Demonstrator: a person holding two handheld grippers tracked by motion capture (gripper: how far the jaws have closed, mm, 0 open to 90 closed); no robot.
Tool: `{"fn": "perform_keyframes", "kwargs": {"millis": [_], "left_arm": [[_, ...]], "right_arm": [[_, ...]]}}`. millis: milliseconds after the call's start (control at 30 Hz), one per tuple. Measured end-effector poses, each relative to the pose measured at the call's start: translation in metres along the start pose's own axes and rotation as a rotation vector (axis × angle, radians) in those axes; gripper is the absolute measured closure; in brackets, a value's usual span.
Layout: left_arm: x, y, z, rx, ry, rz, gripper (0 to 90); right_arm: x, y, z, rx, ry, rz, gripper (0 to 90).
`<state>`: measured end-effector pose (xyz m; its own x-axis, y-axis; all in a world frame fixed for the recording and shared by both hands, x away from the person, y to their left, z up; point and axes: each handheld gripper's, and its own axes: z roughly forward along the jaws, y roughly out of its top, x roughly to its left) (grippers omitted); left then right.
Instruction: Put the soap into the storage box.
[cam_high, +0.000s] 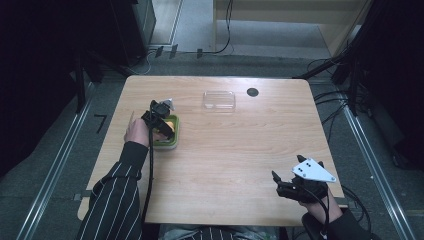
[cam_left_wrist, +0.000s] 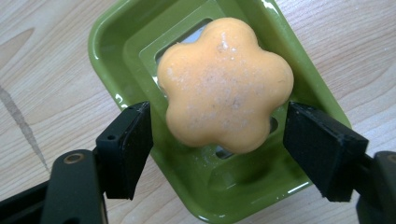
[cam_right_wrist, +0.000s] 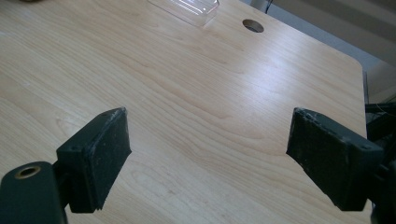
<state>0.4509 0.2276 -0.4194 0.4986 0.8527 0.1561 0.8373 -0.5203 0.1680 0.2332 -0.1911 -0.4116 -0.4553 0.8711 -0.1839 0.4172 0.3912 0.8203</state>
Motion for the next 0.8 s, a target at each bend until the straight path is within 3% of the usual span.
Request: {"fn": "perform_keyframes", "kwargs": {"millis": [267,500,800], "left_arm": [[-0.003,-0.004,-0.010,-0.005,-0.027,-0.004,13.7],[-0.011,-0.009,-0.018,0.004,-0.037,0.013,12.8],[-0.018,-0.027,-0.026,0.028,-0.056,0.024,4.5]], "right_arm": [[0.000,0.000,0.000,0.000,-0.002,0.001,13.7],[0.000,0.000,-0.001,-0.002,-0.002,0.003,13.7],[0.000,0.000,-0.001,-0.003,-0.002,0.002,13.7]]}}
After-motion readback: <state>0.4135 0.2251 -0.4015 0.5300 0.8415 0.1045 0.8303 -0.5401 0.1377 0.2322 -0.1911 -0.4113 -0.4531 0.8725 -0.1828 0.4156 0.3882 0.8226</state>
